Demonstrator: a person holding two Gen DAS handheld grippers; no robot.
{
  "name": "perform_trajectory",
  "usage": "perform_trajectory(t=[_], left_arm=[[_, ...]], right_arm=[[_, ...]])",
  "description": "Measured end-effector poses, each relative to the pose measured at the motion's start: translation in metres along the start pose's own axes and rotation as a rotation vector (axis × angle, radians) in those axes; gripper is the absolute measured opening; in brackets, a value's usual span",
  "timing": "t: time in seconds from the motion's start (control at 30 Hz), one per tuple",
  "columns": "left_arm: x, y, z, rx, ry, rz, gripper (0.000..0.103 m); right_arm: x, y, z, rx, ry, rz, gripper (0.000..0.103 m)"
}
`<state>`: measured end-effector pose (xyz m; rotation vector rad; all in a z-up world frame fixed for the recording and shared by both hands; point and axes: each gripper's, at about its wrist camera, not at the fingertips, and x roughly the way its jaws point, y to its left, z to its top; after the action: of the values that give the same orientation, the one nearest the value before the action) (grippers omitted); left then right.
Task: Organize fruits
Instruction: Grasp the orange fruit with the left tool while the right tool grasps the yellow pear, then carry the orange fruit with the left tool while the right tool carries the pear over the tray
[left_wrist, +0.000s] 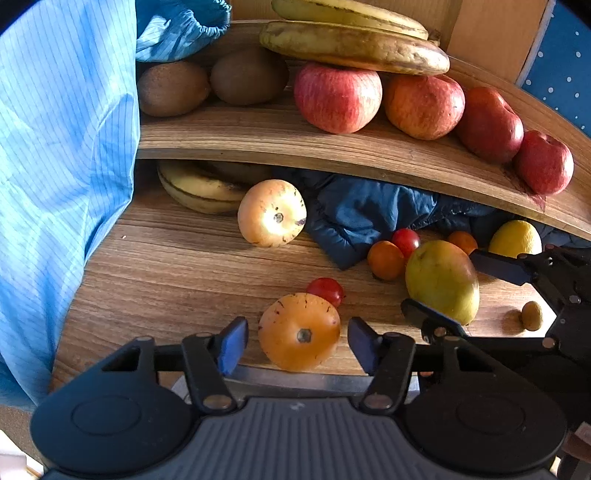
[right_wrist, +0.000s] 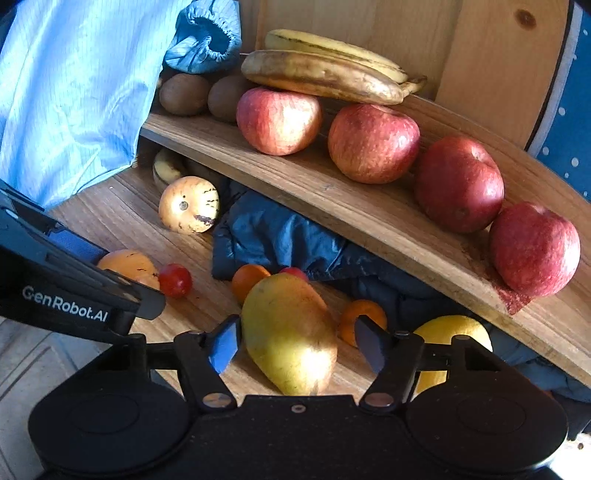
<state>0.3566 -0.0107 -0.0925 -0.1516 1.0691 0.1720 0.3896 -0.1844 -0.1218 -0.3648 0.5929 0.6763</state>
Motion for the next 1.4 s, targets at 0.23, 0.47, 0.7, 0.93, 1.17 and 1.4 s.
perform_trajectory(t=[0.23, 0.47, 0.7, 0.93, 1.17, 1.4], left_arm=[[0.004, -0.001, 0.001, 0.007, -0.005, -0.006, 0.052], [0.003, 0.0, -0.001, -0.001, -0.017, -0.007, 0.051], [-0.009, 0.002, -0.006, 0.003, -0.055, -0.048, 0.051], [-0.028, 0.008, -0.012, 0.031, -0.074, -0.083, 0.051], [-0.05, 0.02, -0.026, 0.093, -0.077, -0.123, 0.051], [-0.064, 0.033, -0.047, 0.165, -0.057, -0.163, 0.051]], right_arm=[[0.001, 0.01, -0.003, -0.036, 0.003, -0.017, 0.056], [-0.003, 0.013, -0.006, -0.026, 0.004, -0.019, 0.055], [-0.022, 0.022, -0.011, -0.029, -0.038, -0.046, 0.055], [-0.057, 0.034, -0.013, 0.001, -0.061, -0.061, 0.055], [-0.091, 0.059, -0.024, 0.042, -0.053, -0.077, 0.055], [-0.114, 0.089, -0.044, 0.076, -0.005, -0.089, 0.055]])
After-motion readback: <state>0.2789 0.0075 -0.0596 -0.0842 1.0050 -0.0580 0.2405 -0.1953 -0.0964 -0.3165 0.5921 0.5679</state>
